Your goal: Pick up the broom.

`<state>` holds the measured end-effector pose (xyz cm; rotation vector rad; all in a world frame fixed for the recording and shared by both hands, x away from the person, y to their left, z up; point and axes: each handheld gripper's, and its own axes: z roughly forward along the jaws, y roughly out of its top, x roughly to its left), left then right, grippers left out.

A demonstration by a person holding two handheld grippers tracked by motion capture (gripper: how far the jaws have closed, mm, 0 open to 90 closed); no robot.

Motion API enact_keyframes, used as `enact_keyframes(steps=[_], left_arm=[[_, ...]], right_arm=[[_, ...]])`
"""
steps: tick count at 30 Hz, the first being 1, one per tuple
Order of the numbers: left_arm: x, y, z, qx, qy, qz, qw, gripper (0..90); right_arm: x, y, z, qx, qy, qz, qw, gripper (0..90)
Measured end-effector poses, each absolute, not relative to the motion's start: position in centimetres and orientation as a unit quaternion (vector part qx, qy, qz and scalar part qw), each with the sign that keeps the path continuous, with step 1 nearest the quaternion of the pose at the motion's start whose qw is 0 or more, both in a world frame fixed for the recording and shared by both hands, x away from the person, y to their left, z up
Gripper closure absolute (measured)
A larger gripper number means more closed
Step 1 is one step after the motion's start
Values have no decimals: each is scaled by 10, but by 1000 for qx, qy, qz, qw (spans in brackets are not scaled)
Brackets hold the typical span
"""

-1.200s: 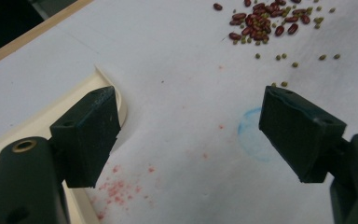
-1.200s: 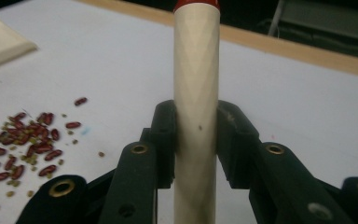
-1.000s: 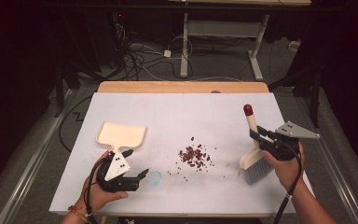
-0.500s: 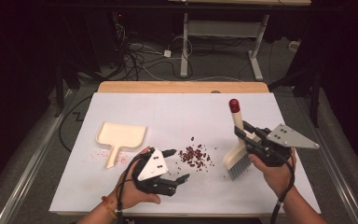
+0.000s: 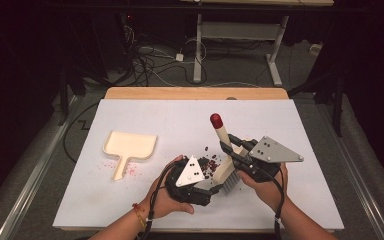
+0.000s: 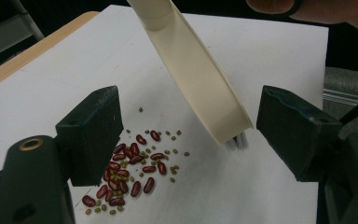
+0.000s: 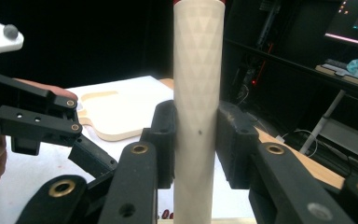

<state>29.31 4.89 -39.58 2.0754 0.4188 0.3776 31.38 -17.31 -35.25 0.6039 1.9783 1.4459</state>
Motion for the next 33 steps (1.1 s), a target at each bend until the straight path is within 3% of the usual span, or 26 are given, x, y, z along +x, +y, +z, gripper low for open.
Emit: enact_keyframes(steps=[6,14,21,23,24,31,33], left_arm=[[296,40,-401,847,185,159,473,228],[303,35,-405,837,218,161,475,317],[302,44,-403,840,205,159,476,534],[302,46,-403,843,202,157,473,546],[303,48,-402,846,199,155,470,615],[307,66,-400,865,166,122,457,656],[307,71,-400,874,156,120,444,656]], right_arm=[[314,-169,-356,244,742,545,305,707],[300,-153,-355,228,738,555,308,707],[294,-152,-352,225,737,563,299,706],[294,-153,-351,223,739,562,296,705],[294,-156,-351,221,741,564,290,703],[302,-169,-350,182,766,571,233,656],[306,-178,-353,142,799,548,204,553]])
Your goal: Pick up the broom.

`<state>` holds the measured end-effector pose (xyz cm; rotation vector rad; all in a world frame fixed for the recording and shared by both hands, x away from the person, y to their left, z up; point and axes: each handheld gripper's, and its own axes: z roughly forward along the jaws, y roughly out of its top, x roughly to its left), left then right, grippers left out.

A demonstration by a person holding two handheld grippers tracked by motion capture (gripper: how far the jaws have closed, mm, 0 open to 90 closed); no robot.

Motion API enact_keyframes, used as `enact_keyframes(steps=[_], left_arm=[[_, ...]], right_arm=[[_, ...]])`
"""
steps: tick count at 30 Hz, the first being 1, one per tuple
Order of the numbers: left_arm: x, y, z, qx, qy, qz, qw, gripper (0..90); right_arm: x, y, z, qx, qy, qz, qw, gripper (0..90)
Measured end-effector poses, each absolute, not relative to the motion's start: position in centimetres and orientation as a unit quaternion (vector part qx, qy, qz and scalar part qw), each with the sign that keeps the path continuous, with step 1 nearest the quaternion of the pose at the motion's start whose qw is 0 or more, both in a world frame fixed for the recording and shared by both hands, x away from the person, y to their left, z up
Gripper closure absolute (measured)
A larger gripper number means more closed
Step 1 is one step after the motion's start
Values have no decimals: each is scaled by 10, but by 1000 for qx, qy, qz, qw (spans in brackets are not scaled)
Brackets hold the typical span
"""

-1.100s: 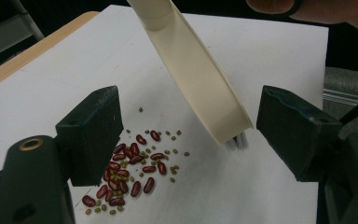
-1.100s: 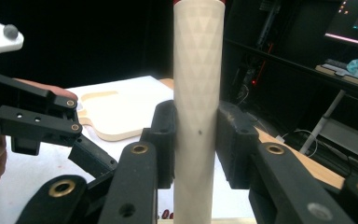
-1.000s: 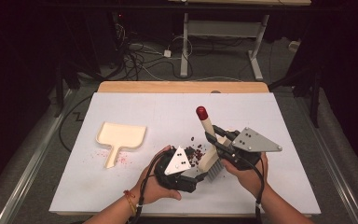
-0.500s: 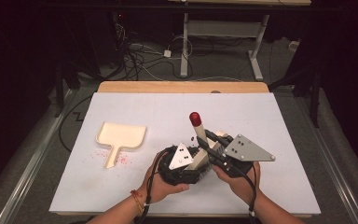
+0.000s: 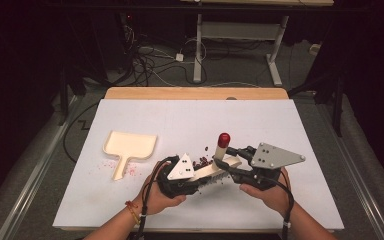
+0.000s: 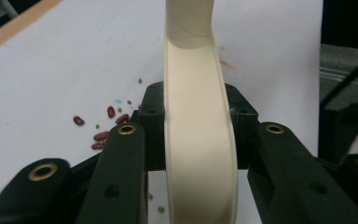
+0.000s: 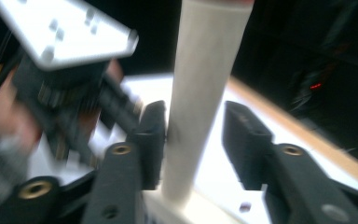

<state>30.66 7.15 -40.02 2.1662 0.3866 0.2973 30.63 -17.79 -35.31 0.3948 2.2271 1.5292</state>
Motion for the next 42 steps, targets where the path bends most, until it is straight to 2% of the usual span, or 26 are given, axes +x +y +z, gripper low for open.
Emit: enact_keyframes(steps=[2,4,6,10,12,13,15,17,20,22,25,26,29,31,32,36,42], left_arm=[[307,78,-401,881,147,111,436,656],[307,85,-403,886,136,98,433,656],[305,88,-404,892,116,85,428,656],[301,87,-404,898,81,66,426,656],[301,86,-404,898,77,62,428,656],[301,86,-404,900,71,61,426,655],[301,86,-405,900,65,52,429,655],[300,85,-406,902,60,52,424,654],[300,86,-407,902,56,43,426,651],[301,87,-406,900,55,40,431,619],[305,91,-404,892,74,41,444,547],[305,93,-402,889,80,49,449,547],[305,105,-397,880,120,110,446,336],[304,120,-398,870,151,163,441,235],[304,120,-398,870,151,163,441,220],[299,150,-406,855,196,226,423,186],[291,188,-424,843,257,289,374,185]], right_arm=[[312,-182,-359,101,842,506,158,480],[318,-183,-368,87,878,450,140,430],[322,-182,-376,88,887,430,142,423],[327,-173,-387,56,899,424,94,417],[328,-169,-390,45,904,415,88,417],[325,-162,-395,32,912,401,77,475],[324,-158,-398,20,916,396,63,508],[323,-154,-402,8,919,392,50,579],[326,-153,-405,7,919,394,24,610],[327,-155,-405,12,919,394,-1,655],[326,-154,-404,16,917,398,12,673],[326,-154,-404,16,917,398,12,673],[326,-155,-403,24,917,397,32,675],[330,-159,-401,49,911,405,53,675],[329,-161,-400,65,911,403,55,675],[333,-166,-396,86,903,414,80,675],[345,-183,-387,139,885,430,114,675]])
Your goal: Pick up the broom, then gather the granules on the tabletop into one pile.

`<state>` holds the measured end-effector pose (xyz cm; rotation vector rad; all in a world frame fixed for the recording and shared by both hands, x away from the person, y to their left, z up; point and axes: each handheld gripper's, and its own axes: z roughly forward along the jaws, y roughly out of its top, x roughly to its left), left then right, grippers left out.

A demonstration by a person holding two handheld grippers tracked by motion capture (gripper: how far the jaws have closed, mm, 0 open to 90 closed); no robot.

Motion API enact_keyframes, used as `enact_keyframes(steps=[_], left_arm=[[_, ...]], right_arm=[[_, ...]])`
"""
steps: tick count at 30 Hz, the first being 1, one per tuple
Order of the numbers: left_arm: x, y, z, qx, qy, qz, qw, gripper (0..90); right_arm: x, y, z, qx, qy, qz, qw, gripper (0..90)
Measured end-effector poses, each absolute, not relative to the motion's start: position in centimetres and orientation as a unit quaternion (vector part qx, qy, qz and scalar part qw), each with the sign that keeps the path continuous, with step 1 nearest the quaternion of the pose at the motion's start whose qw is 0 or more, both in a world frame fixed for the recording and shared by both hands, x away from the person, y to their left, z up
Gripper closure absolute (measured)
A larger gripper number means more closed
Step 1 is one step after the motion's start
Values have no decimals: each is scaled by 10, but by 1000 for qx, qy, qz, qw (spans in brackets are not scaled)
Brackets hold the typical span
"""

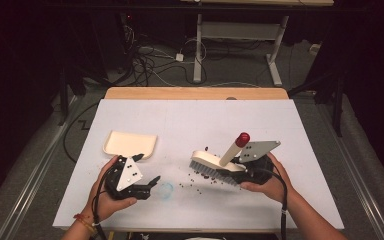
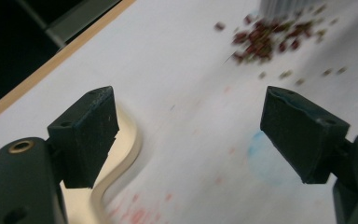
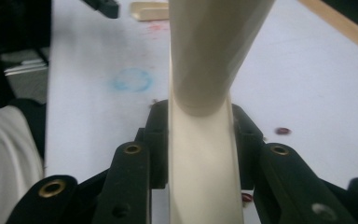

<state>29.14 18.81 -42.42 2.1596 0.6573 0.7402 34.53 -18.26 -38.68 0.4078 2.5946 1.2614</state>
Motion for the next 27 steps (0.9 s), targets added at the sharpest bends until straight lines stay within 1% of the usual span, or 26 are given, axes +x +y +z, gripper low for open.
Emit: enact_keyframes(steps=[2,3,4,5,7,8,9,10,14,16,19,20,22,24,27], left_arm=[[292,200,-432,841,274,291,365,185],[292,205,-435,839,283,294,360,185],[293,210,-438,838,291,291,359,185],[293,213,-441,836,297,288,360,185],[294,217,-445,834,304,285,361,185],[295,217,-446,836,303,285,359,186],[295,217,-448,836,303,285,358,186],[295,216,-449,836,304,285,356,185],[295,215,-452,839,307,286,346,177],[296,217,-454,839,311,277,350,177],[296,217,-454,839,312,279,348,177],[296,218,-455,839,312,278,348,177],[295,218,-456,840,313,278,344,177],[295,219,-456,840,314,277,345,177],[295,220,-455,840,314,278,346,177]], right_arm=[[349,-187,-385,149,883,423,135,675],[349,-187,-385,149,883,423,135,675],[352,-192,-383,159,881,417,158,675],[352,-192,-383,159,881,417,158,675],[361,-201,-379,177,873,411,193,675],[364,-203,-379,182,871,408,204,675],[364,-203,-379,182,871,408,204,675],[372,-209,-379,197,866,398,230,675],[385,-214,-381,210,860,394,248,675],[400,-213,-388,214,860,376,270,675],[409,-210,-394,217,861,367,279,675],[419,-203,-402,214,863,359,284,675],[421,-200,-405,212,864,354,288,676],[430,-186,-414,196,872,333,301,676],[436,-176,-418,180,875,327,307,676]])
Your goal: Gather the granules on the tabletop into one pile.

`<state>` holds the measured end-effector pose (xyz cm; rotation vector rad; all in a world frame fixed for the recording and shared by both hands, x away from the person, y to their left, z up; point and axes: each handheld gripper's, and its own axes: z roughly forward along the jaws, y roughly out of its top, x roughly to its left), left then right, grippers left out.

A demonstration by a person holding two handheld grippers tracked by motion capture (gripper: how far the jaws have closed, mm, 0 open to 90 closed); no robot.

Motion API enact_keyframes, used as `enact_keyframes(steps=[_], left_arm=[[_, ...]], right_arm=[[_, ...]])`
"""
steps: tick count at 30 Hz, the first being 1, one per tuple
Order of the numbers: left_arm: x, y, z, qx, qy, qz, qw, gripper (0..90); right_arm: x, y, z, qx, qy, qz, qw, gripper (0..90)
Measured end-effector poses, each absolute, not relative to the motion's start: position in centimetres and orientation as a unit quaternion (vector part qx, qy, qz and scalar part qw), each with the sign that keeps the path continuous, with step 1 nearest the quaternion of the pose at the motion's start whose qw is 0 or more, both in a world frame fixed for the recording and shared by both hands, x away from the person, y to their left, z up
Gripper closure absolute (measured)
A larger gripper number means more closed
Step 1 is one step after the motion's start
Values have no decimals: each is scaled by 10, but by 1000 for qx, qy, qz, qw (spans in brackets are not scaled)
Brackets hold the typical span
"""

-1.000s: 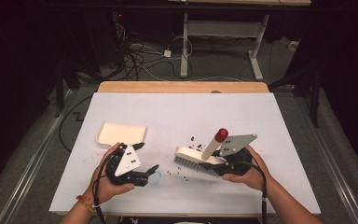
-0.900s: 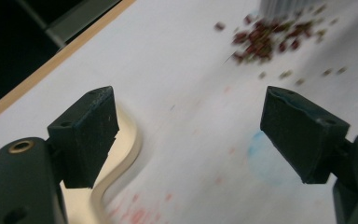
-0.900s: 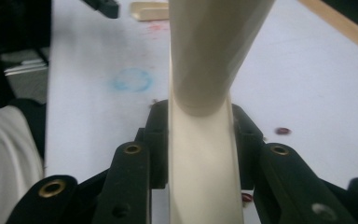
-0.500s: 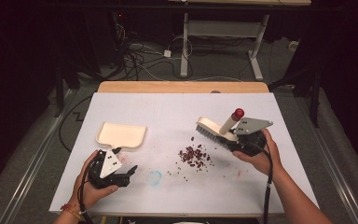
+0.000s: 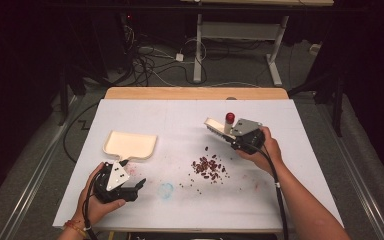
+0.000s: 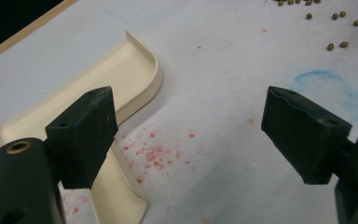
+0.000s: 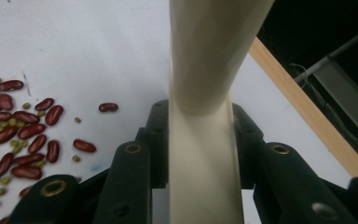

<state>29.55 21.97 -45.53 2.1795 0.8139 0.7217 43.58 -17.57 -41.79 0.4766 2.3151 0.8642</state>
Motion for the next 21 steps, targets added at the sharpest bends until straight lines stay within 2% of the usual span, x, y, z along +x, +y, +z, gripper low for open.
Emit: enact_keyframes(steps=[4,8,13,21], left_arm=[[295,219,-456,842,312,274,344,177],[292,219,-457,844,310,271,343,177],[291,217,-454,843,307,272,347,177],[287,215,-455,848,303,268,343,177]], right_arm=[[441,-158,-427,149,883,318,311,676],[429,-142,-438,104,897,311,296,675],[416,-142,-444,79,901,322,281,674],[375,-147,-437,25,905,347,243,674]])
